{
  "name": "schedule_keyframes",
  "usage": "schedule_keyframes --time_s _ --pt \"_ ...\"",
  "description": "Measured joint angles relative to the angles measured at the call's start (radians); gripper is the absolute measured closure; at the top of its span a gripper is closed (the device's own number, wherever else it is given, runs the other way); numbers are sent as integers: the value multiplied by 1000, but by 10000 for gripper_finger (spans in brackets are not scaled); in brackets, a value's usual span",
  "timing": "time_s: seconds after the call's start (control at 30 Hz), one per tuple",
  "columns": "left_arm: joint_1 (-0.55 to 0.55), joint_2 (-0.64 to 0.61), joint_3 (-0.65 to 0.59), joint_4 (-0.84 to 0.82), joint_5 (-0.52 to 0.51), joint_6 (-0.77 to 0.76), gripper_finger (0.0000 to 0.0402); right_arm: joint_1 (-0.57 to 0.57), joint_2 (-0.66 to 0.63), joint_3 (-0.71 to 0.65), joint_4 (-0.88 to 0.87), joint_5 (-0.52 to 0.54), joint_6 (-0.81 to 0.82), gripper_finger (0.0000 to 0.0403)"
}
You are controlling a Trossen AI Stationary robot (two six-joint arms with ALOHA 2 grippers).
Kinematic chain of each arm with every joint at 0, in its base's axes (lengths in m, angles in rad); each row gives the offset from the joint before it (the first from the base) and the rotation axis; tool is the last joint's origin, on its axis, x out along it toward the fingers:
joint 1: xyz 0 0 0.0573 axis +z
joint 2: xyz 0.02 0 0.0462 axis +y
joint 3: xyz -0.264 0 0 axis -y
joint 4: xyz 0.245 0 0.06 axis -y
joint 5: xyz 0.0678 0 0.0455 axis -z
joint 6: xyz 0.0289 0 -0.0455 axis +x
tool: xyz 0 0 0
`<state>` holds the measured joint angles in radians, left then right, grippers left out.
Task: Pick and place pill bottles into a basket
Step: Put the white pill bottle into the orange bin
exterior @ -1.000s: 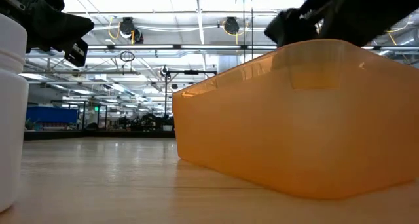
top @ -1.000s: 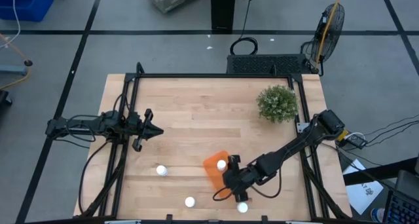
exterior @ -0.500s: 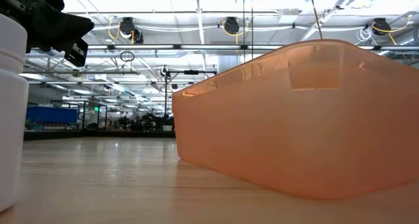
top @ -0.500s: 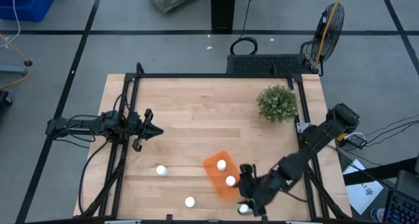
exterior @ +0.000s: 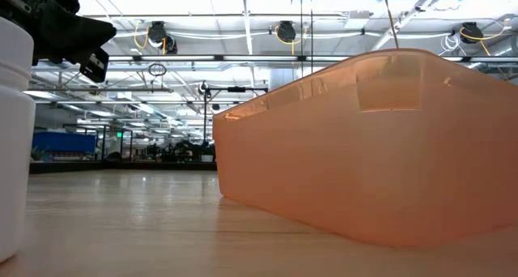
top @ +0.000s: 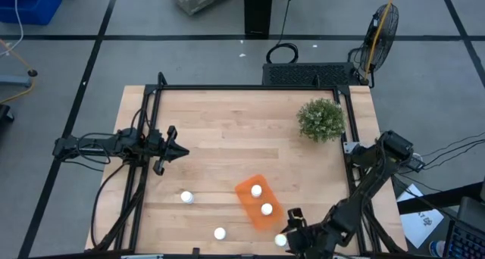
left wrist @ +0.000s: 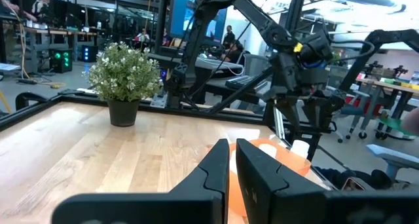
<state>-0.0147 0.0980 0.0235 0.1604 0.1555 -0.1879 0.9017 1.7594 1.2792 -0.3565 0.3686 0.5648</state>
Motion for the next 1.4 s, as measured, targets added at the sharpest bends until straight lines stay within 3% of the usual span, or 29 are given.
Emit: schedule_keyframes --time_s 0.23,0.7,0.93,1.1,1.4 --pt "0 0 0 0 0 0 369 -2 50 0 17 30 -8 135" --pt "0 0 0 0 0 0 369 -25 72 -3 49 -7 26 135" --pt "0 0 0 0 0 0 369 -25 73 -101 205 -7 37 135" --pt "0 0 0 0 0 0 369 -25 72 -120 210 -8 44 136" --pt "0 0 0 0 0 0 369 -25 72 -144 234 -30 79 163"
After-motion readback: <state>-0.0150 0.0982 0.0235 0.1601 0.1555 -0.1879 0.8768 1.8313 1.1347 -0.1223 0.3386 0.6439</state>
